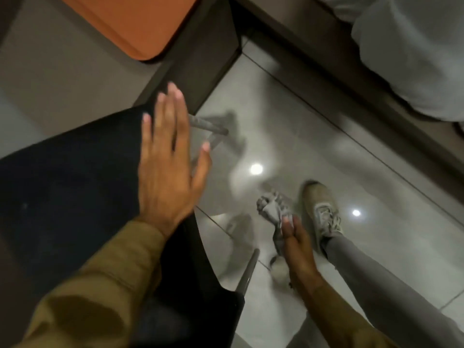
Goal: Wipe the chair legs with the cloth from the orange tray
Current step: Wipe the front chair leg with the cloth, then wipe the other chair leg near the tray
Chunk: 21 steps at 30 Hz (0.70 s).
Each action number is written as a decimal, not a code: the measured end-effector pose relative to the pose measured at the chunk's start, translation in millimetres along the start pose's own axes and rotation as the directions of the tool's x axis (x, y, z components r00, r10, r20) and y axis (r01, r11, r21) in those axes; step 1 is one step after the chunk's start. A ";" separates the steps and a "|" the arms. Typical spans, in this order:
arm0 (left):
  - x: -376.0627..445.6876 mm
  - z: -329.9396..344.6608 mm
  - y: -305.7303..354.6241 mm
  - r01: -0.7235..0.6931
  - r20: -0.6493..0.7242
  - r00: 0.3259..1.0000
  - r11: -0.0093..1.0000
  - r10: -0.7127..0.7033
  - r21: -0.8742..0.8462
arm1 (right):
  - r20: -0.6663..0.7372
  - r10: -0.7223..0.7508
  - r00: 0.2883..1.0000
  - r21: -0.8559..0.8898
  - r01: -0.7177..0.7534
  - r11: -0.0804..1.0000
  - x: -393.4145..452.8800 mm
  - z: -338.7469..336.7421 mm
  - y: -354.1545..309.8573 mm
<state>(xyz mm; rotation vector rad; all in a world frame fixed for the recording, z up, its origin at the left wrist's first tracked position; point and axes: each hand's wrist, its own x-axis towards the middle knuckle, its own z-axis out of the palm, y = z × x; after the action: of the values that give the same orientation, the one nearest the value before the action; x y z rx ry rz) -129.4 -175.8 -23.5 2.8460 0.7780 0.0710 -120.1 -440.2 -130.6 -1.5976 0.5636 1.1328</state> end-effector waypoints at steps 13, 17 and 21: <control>108.3 10.5 -47.9 0.265 0.112 0.962 0.949 -0.249 -0.168 | 0.071 -0.248 0.966 0.020 0.247 0.969 57.9 99.6 -156.3; 109.7 9.2 -46.7 0.279 0.137 0.957 0.945 -0.258 -0.171 | 0.405 -0.222 0.887 0.006 0.241 0.971 45.6 152.8 -170.8; 109.8 11.3 -49.8 0.263 0.119 0.962 0.949 -0.245 -0.172 | 0.516 -0.248 0.820 0.035 0.268 0.963 54.9 188.9 -164.9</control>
<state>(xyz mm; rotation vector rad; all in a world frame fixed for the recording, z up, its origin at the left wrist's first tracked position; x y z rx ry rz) -58.6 -79.9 -44.7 2.5309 1.0509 -0.0287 -34.9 -199.9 -100.6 -1.2719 -0.0355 1.2998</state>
